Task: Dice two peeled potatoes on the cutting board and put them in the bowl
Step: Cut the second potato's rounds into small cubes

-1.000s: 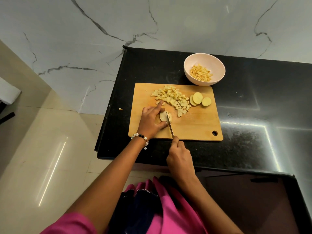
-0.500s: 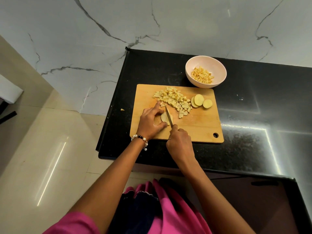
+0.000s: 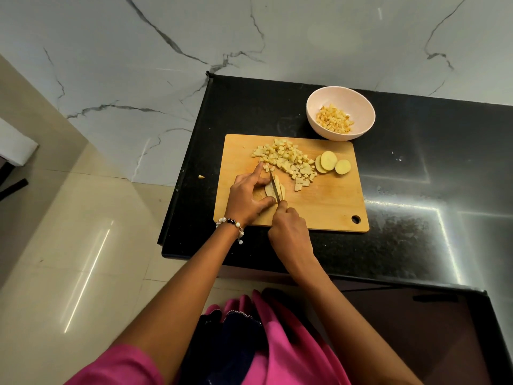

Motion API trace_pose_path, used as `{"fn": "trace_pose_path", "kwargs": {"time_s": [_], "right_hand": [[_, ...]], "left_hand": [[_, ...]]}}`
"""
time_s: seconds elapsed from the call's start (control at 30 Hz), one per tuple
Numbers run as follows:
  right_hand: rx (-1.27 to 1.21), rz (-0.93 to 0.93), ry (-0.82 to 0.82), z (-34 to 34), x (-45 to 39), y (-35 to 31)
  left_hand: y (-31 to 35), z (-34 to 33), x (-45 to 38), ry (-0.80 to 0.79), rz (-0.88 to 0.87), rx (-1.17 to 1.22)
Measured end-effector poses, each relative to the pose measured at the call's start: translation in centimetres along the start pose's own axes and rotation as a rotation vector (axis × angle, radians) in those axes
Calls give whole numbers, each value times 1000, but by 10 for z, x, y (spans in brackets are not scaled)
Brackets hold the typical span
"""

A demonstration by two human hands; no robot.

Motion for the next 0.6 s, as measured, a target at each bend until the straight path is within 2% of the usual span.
{"fn": "trace_pose_path", "kwargs": {"time_s": [0.23, 0.37, 0.5, 0.6], "right_hand": [[26, -31, -16, -13, 43, 12], [-72, -69, -97, -12, 54, 19], [-150, -71, -13, 5, 39, 17], [-160, -47, -14, 5, 21, 13]], "left_hand": [[-1, 0, 1, 6, 20, -4], [0, 0, 2, 1, 18, -16], [3, 2, 3, -5, 6, -20], [0, 9, 8, 61, 5, -4]]}}
Point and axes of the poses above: each hand's wrist, its own x-axis away from the middle knuckle, its own z-axis out of the back of the hand, y = z × x, the point moved 10 cm from there along -x, towards the middle knuckle, and after that the axes turned 4 degrees about x, right-handed, at the moved point
